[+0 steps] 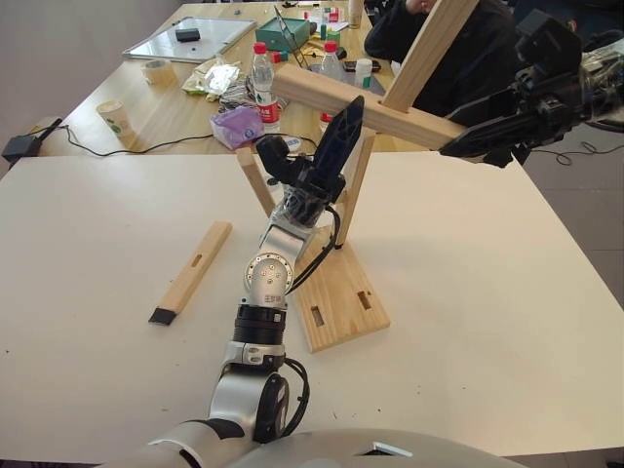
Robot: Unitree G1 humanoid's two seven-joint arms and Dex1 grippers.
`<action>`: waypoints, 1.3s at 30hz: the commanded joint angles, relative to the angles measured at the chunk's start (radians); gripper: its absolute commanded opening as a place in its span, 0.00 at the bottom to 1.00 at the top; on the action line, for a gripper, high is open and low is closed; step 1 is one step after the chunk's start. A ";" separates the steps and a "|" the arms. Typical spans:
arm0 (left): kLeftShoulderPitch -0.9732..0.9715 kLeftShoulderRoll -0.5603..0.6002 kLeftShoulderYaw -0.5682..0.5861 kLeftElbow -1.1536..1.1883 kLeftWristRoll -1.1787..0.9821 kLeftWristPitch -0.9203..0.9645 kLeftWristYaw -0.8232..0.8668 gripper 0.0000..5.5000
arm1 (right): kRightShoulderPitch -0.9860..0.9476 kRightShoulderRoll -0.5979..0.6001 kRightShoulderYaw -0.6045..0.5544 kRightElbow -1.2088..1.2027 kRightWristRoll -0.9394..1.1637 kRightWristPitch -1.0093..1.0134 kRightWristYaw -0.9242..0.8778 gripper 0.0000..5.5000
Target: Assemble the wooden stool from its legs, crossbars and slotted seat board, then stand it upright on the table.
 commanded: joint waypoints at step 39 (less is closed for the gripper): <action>-0.102 -0.107 -0.067 -0.227 -0.161 0.050 0.106 0.42 | 0.144 0.024 -0.094 -0.168 -0.015 0.124 0.000 0.37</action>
